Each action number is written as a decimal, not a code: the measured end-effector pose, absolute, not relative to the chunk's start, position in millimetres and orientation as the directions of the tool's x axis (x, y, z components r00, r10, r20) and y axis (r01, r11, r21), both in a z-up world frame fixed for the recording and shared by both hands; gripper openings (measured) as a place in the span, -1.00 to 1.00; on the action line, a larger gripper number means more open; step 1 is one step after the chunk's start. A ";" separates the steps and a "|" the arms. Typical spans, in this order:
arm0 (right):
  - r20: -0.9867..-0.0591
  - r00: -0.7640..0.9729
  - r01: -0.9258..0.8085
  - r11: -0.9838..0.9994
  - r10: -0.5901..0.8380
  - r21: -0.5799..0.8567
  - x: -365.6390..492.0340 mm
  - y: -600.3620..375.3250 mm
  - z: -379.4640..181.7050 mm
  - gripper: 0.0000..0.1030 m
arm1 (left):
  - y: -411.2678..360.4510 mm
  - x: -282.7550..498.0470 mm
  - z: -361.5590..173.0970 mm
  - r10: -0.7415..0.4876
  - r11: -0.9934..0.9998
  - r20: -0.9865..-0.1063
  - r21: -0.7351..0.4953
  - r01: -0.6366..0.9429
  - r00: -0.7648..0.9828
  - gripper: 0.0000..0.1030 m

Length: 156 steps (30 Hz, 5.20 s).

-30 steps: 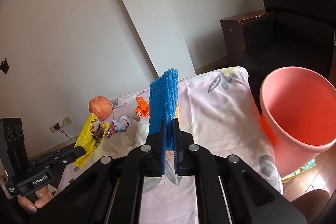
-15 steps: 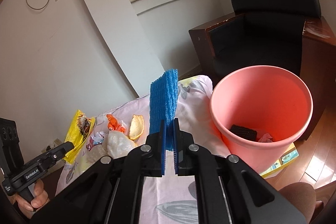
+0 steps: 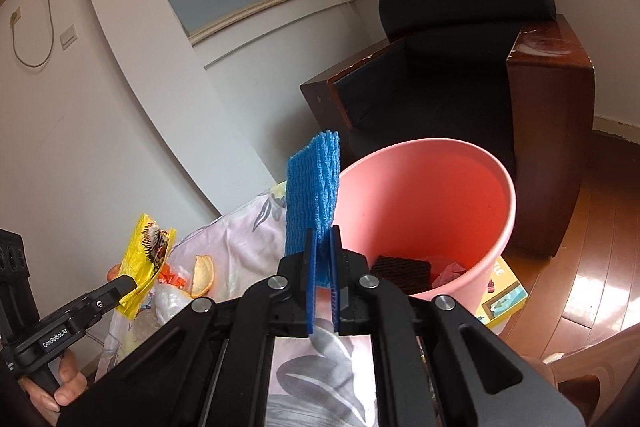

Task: Collect trash
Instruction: 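Carry the yellow bag and blue net over the pink bucket with both tools, then open both tools to drop the yellow bag and blue net into the bucket, then move both tools back toward the plastic bags on the table, then grasp the clear plastic bag with the left tool while the right tool grasps the white bag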

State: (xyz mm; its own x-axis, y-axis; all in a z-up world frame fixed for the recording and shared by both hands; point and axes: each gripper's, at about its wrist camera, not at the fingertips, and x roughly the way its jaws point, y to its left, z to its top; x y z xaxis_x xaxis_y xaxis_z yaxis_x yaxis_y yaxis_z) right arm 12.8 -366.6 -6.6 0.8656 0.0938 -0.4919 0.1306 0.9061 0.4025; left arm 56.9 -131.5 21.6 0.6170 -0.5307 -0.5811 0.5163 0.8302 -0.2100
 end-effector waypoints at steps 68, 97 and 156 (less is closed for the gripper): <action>-0.556 0.831 0.260 0.883 0.001 0.390 29.8 -410.5 -21.2 -0.46 | -218.8 101.5 5.4 -0.516 0.827 -0.626 -0.188 0.529 0.584 -0.13; -0.554 0.814 0.067 0.918 0.176 0.391 14.3 -311.8 -19.9 -0.46 | -35.8 34.1 6.8 -0.283 0.957 -0.590 -0.119 0.266 0.756 -0.07; -0.683 0.570 -0.285 0.890 0.456 0.356 113.7 -152.8 -64.8 -0.21 | 48.1 68.4 -65.1 -0.336 0.942 -0.697 -0.255 0.219 0.634 -0.73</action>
State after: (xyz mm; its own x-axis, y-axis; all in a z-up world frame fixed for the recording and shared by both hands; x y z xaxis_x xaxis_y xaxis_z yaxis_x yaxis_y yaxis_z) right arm 113.7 -152.8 -64.8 0.5700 0.4562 -0.6834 -0.2849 0.8898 0.3564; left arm 68.4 48.1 -65.1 0.6338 -0.3360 -0.6967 0.2194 0.9418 -0.2546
